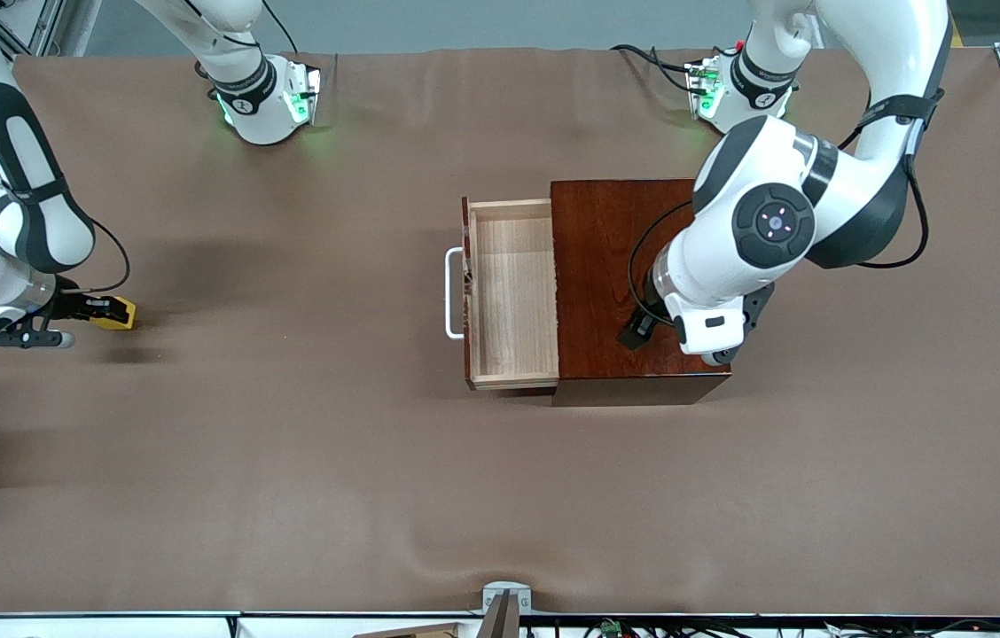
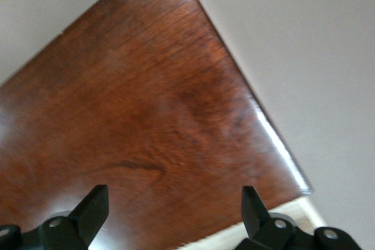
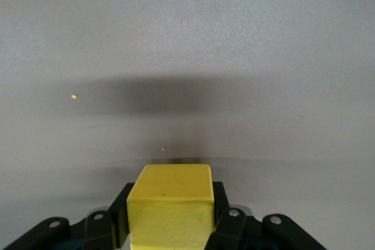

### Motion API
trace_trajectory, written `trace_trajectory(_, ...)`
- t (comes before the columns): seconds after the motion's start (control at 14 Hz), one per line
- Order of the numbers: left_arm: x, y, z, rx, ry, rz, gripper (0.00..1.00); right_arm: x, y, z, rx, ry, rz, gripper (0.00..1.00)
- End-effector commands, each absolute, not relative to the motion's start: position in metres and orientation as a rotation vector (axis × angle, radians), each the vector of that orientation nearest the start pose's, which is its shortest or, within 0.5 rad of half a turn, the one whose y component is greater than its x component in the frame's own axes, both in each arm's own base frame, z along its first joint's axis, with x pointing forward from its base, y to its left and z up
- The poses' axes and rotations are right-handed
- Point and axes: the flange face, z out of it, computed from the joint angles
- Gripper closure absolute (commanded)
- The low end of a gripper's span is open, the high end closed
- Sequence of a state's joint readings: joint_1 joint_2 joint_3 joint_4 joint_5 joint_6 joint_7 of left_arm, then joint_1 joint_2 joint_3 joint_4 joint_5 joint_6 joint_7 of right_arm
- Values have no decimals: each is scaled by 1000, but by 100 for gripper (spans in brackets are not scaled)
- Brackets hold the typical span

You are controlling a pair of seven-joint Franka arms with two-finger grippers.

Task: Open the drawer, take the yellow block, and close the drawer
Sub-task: 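Set down the block with the right gripper while the left gripper reaches the drawer, then push the drawer shut with the left gripper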

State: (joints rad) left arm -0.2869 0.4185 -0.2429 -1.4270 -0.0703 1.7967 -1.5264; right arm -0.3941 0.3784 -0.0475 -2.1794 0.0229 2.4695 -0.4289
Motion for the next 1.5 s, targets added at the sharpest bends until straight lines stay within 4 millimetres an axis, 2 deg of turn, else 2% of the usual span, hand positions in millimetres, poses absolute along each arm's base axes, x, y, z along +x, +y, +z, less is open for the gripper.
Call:
trace_trajectory(0.0,605,-330,490,-2762,-1725,171,0,499,-240,203,-3095,30,134,100)
trace_trajectory(0.14,596,-357,490,-2746,-1763,159,0,499,-241,199,-3095,32,136,100)
trace_trajectory(0.21,594,-363,491,-2741,-1788,152,0,500,-241,200,-3096,37,134,82)
trace_trajectory(0.28,590,-371,493,-2745,-1808,145,0,501,-241,201,-3095,54,128,38)
trace_trajectory(0.36,584,-384,495,-2736,-1840,144,0,503,-242,202,-3094,60,122,7)
trace_trajectory(0.43,580,-393,496,-2707,-1904,144,0,504,-241,203,-3094,58,122,0)
trace_trajectory(0.57,571,-414,494,-2641,-2013,104,0,511,-241,213,-3099,46,104,0)
trace_trajectory(0.64,567,-424,491,-2600,-2080,78,0,517,-238,225,-3100,34,94,0)
trace_trajectory(0.78,562,-444,489,-2519,-2249,60,0,539,-237,270,-3081,11,138,0)
trace_trajectory(0.93,552,-466,482,-2489,-2305,44,0,570,-228,324,-3050,23,219,0)
trace_trajectory(1.14,535,-502,463,-2452,-2355,33,0,603,-194,405,-3043,88,294,0)
trace_trajectory(1.28,525,-531,440,-2418,-2375,-31,0,609,-167,453,-3048,137,336,0)
trace_trajectory(1.42,511,-558,421,-2394,-2394,-99,0,608,-127,498,-3071,178,307,0)
